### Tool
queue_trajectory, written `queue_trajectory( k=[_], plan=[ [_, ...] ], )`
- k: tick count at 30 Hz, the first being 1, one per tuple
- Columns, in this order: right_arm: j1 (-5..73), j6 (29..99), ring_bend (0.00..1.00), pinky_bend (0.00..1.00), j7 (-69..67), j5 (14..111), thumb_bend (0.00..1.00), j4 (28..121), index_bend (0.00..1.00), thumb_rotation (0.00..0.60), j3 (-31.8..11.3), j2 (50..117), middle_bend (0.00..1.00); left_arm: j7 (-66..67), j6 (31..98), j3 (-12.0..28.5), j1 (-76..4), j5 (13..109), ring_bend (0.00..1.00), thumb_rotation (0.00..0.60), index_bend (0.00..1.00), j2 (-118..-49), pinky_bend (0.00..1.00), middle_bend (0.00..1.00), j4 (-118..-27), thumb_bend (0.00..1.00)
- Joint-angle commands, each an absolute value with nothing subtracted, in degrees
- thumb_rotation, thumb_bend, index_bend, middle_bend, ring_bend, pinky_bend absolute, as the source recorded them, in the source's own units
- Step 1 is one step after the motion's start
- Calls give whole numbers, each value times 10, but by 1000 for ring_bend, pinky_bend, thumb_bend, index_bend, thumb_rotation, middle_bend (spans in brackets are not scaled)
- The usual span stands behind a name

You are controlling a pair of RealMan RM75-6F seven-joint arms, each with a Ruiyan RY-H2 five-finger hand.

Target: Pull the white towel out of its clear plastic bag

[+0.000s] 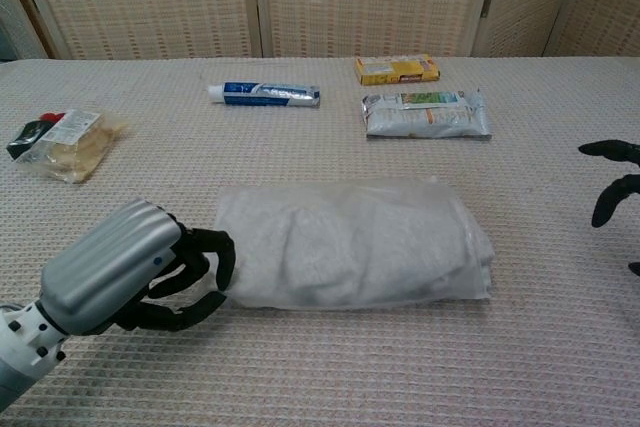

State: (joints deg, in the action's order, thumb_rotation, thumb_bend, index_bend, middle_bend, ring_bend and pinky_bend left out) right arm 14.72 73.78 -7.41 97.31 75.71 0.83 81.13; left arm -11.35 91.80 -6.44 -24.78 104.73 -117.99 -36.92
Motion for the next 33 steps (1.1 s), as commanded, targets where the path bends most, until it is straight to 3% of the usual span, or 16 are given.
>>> queue_trajectory(
  k=[1, 11, 33],
  plan=[
    [169, 741, 0, 0, -103, 978, 308, 719, 391, 600, -5, 851, 0, -110, 919, -64, -249, 1046, 1000, 600, 717, -1175, 1000, 1000, -376, 493],
    [219, 727, 0, 0, -124, 971, 307, 626, 394, 600, -25, 940, 0, -98, 919, -61, -253, 1041, 1000, 600, 715, -1161, 1000, 1000, -404, 492],
    [259, 715, 0, 0, -157, 955, 309, 541, 376, 600, -14, 1031, 0, -99, 911, -53, -261, 1030, 1000, 600, 704, -1146, 1000, 1000, -417, 492]
  ],
)
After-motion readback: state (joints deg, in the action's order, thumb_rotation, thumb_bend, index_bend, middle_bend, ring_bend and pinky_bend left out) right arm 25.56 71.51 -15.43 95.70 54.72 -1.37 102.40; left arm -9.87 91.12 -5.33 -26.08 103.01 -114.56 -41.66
